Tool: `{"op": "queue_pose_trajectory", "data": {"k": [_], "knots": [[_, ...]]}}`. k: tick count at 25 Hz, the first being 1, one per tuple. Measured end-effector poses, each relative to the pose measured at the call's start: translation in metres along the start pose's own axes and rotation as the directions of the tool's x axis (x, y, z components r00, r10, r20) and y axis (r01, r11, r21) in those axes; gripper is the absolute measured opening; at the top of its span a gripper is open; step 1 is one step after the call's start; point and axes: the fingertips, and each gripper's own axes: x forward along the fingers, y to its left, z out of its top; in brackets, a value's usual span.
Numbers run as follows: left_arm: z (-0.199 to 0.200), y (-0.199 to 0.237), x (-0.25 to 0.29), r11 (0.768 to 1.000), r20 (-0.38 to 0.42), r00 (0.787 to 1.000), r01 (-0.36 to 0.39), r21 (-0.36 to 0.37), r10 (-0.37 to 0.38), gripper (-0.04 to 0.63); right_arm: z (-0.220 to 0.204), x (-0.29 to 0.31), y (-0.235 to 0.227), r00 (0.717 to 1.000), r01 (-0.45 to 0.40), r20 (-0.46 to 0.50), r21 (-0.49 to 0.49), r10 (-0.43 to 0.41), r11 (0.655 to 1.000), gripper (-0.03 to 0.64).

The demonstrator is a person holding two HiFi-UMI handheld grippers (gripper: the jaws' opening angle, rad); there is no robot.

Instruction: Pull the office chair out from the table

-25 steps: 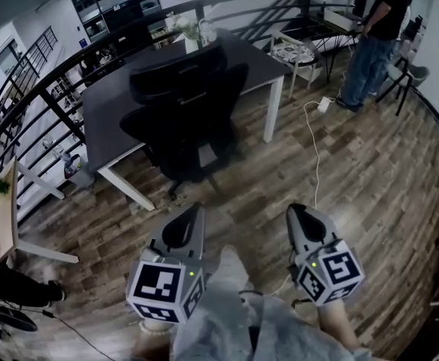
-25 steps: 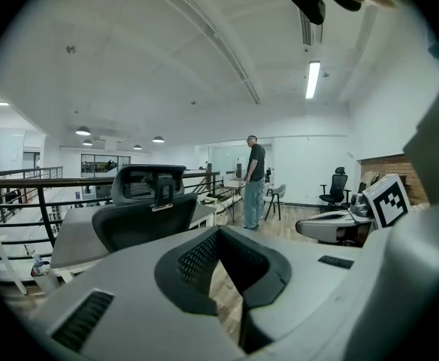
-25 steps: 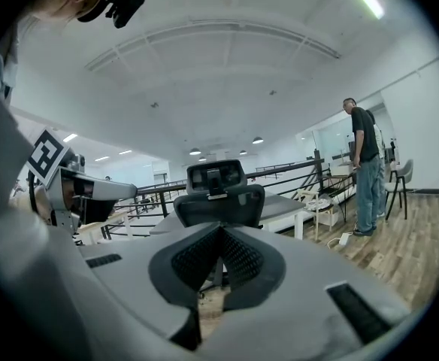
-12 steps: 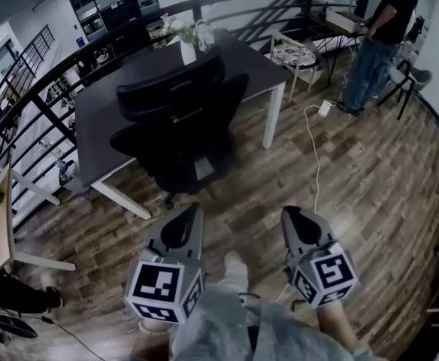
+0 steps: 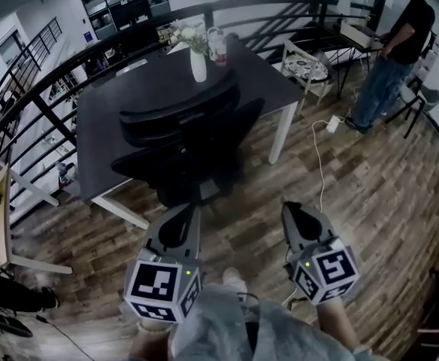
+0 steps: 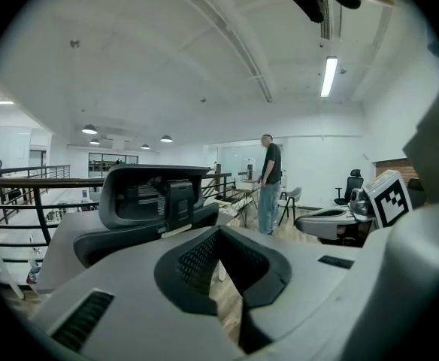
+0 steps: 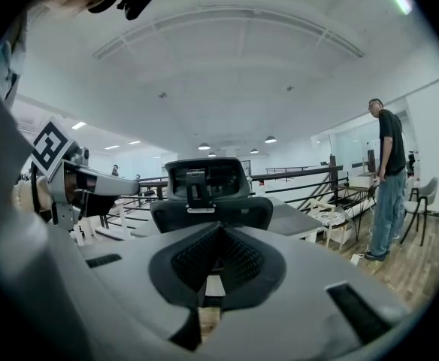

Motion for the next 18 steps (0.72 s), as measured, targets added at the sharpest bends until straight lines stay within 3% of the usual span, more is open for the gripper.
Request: {"op": "queue_pose_trajectory", "data": {"k": [11,18], "knots": [[0.006,0.060,0.044,0.997,0.014,0.997,-0.070,-0.042,0.071,0.012,0.024,0.086,-0.012,0.996,-0.083,0.016,0.011,0.083,0.996,0.004],[0.007,0.079,0.043,0.995,0.023,0.995,-0.093,-0.042,0.094,0.012,0.032,0.108,-0.018,0.996,-0.094,0.008,-0.057,0.094,0.994,0.005]]}}
